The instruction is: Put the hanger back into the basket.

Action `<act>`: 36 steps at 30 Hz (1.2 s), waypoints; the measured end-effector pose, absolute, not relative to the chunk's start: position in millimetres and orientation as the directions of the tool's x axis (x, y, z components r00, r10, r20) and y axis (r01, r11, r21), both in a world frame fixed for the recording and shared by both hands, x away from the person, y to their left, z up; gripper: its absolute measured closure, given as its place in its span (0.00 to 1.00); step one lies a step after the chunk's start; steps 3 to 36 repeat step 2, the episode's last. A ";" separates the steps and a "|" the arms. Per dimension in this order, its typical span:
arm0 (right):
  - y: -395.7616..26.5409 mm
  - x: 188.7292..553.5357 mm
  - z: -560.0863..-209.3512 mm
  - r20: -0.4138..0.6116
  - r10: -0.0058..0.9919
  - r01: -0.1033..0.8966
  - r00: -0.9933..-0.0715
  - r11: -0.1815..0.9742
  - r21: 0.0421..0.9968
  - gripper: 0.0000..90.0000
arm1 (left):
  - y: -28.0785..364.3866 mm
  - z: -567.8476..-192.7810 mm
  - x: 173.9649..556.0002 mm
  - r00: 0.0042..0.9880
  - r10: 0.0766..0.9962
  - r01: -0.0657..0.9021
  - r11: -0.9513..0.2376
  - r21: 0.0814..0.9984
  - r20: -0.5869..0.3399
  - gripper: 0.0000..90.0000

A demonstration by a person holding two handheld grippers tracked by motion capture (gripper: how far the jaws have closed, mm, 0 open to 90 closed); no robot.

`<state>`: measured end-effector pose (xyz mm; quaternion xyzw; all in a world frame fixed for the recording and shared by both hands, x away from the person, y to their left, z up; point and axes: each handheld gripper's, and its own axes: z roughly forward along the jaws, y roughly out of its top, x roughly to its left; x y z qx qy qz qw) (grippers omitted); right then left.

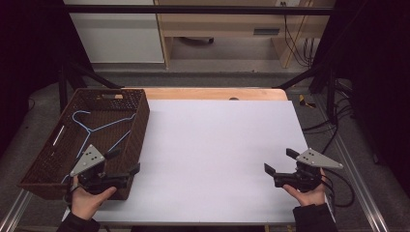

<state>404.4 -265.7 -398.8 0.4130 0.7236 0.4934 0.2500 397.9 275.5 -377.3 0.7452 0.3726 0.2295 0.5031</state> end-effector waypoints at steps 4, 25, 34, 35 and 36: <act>-265.8 404.3 -398.8 0.046 0.844 0.351 -0.534 0.172 0.920 0.06 | 272.8 -379.5 398.2 0.621 0.784 0.321 -0.223 0.920 -0.026 0.12; -265.8 404.3 -398.8 0.046 0.844 0.351 -0.534 0.172 0.920 0.06 | 272.8 -379.5 398.2 0.621 0.784 0.321 -0.223 0.920 -0.026 0.12; -265.8 404.3 -398.8 0.046 0.844 0.351 -0.534 0.172 0.920 0.06 | 272.8 -379.5 398.2 0.621 0.784 0.321 -0.223 0.920 -0.026 0.12; -265.8 404.3 -398.8 0.046 0.844 0.351 -0.534 0.172 0.920 0.06 | 272.8 -379.5 398.2 0.621 0.784 0.321 -0.223 0.920 -0.026 0.12; -265.8 404.3 -398.8 0.046 0.844 0.351 -0.534 0.172 0.920 0.06 | 272.8 -379.5 398.2 0.621 0.784 0.321 -0.223 0.920 -0.026 0.12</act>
